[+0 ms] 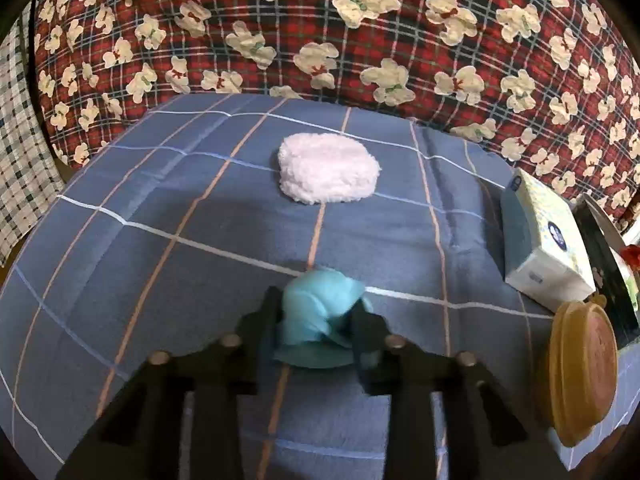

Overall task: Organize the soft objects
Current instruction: 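Grasp the teal cloth with the left tool while the right tool grasps the pink puff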

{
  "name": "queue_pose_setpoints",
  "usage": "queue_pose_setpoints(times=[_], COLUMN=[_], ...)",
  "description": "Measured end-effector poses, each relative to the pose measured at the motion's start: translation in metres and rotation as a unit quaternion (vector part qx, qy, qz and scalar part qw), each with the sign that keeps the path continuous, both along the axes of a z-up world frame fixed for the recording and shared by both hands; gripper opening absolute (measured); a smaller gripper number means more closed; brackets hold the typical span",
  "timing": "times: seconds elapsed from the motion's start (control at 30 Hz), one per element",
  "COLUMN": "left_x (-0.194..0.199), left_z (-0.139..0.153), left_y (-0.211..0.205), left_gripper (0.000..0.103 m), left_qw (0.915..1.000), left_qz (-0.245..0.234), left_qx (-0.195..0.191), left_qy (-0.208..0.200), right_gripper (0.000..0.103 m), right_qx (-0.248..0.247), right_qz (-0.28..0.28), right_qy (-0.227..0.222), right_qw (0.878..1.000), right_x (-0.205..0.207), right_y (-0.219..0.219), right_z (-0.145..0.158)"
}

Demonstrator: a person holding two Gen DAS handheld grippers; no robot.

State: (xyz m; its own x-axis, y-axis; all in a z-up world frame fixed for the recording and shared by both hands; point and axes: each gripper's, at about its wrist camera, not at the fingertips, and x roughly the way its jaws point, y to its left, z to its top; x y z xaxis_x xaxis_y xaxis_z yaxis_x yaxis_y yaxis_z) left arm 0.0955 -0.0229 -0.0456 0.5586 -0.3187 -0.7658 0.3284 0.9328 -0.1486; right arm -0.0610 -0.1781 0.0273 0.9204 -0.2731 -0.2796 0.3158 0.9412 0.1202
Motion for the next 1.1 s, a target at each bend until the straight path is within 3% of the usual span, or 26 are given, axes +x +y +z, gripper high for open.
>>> queue_pose_setpoints(times=[0.27, 0.4, 0.6, 0.8, 1.1], left_x=[0.006, 0.03, 0.057, 0.069, 0.069], left_z=[0.032, 0.049, 0.049, 0.033, 0.035], left_y=[0.016, 0.034, 0.056, 0.083, 0.087], left_gripper=[0.019, 0.019, 0.019, 0.019, 0.019], left_qw=[0.9977, 0.9952, 0.9903, 0.99, 0.9886], left_qz=[-0.016, 0.007, 0.036, 0.061, 0.061], left_qx=[-0.023, -0.032, -0.035, -0.071, -0.09], left_qy=[-0.062, -0.092, -0.129, -0.105, -0.104], right_gripper=[0.083, 0.083, 0.083, 0.083, 0.083], right_qx=[-0.007, -0.008, 0.006, 0.036, 0.089], right_qz=[0.012, 0.024, 0.052, 0.067, 0.075], right_qy=[0.013, 0.019, 0.045, 0.106, 0.225], right_qw=[1.0, 1.0, 0.998, 0.991, 0.967], right_x=[0.006, 0.018, 0.057, 0.128, 0.224], right_y=[0.005, 0.015, 0.04, 0.062, 0.071], right_z=[-0.001, -0.001, -0.002, -0.018, -0.053])
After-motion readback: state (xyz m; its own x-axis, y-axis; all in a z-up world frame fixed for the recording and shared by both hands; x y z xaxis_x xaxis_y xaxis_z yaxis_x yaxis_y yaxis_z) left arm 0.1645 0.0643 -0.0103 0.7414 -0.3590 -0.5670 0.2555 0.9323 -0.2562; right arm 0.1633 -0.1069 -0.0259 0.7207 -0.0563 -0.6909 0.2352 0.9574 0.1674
